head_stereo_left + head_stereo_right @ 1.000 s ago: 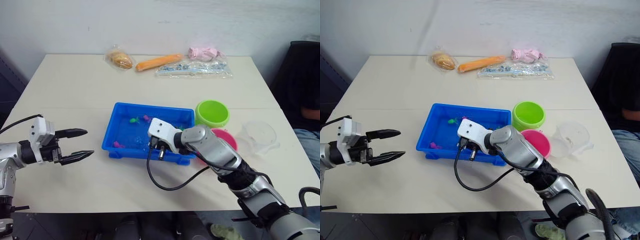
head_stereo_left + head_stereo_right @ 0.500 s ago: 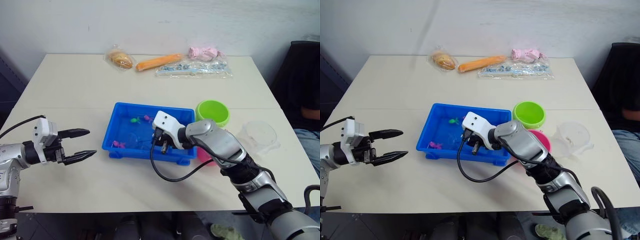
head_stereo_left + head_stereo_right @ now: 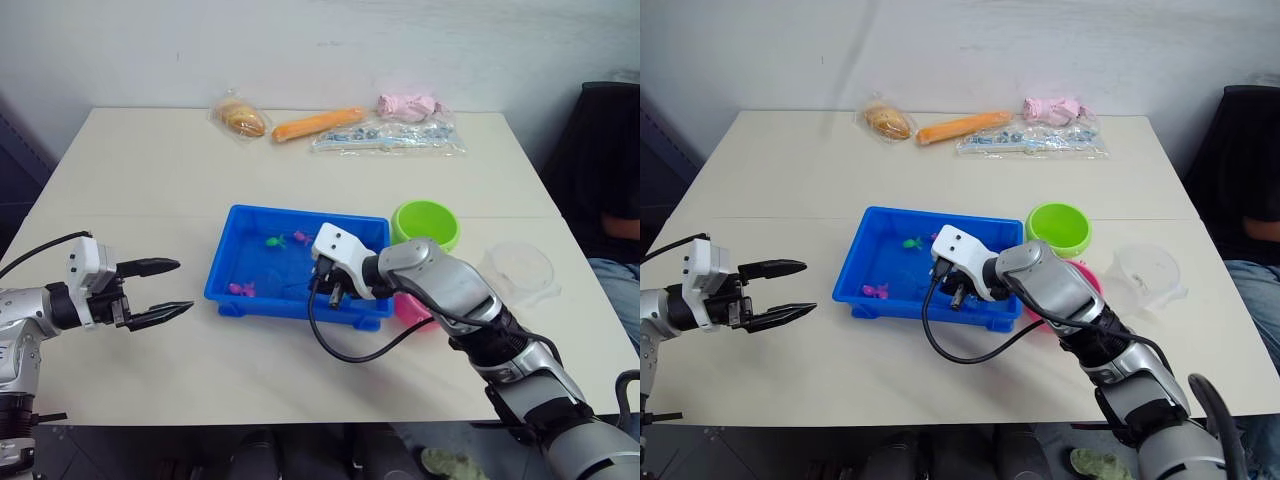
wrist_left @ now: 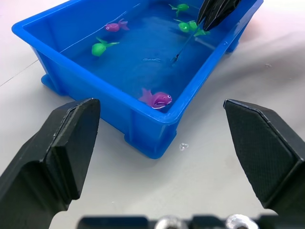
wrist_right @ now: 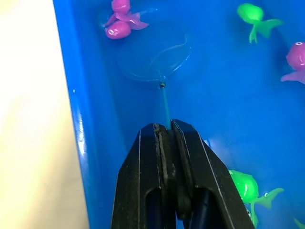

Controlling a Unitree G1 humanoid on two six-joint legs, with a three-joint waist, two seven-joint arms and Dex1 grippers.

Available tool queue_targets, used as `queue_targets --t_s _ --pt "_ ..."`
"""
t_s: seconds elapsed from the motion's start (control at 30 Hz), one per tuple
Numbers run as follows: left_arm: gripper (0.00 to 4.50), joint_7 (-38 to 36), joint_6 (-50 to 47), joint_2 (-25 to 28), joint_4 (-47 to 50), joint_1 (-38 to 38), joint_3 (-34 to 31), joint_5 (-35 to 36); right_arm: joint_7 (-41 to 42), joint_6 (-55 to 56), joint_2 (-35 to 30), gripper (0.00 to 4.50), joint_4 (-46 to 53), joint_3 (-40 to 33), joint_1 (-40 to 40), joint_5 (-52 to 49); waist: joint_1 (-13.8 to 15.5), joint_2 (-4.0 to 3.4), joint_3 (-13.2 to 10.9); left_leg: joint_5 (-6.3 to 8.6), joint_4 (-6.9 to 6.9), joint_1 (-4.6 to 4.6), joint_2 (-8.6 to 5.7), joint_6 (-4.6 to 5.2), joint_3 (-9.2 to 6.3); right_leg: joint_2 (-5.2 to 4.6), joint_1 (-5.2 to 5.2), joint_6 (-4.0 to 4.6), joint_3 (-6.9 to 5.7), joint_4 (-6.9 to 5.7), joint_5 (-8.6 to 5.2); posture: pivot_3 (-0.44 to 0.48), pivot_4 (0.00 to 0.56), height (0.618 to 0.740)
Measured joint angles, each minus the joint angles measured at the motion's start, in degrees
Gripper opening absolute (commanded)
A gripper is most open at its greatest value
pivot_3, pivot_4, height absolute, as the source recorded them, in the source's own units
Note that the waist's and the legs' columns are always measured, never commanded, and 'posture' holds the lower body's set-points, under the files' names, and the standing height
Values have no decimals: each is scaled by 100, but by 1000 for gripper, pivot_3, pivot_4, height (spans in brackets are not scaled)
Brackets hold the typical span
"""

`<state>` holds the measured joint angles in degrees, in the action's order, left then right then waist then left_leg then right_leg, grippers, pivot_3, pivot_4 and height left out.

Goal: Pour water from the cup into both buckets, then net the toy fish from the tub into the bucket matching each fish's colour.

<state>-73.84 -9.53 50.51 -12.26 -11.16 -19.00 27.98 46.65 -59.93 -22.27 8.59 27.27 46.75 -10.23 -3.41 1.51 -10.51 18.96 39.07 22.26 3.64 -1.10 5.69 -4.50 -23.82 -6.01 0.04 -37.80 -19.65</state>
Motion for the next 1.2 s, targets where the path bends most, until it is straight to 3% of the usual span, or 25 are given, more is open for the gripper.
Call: queue_targets --t_s 0.47,1.2 --pt "4462 42 25 -18 -1 -67 54 -12 -70 -31 -238 0 90 -161 -143 -173 0 0 0 0 -1 0 1 0 0 -2 0 0 0 1 0 0 150 740" --pt "4462 48 74 -37 -53 -171 110 -20 -428 -56 -9 0 213 -358 -351 -391 5 0 0 0 -1 1 0 0 0 -1 0 0 0 2 0 0 150 740"
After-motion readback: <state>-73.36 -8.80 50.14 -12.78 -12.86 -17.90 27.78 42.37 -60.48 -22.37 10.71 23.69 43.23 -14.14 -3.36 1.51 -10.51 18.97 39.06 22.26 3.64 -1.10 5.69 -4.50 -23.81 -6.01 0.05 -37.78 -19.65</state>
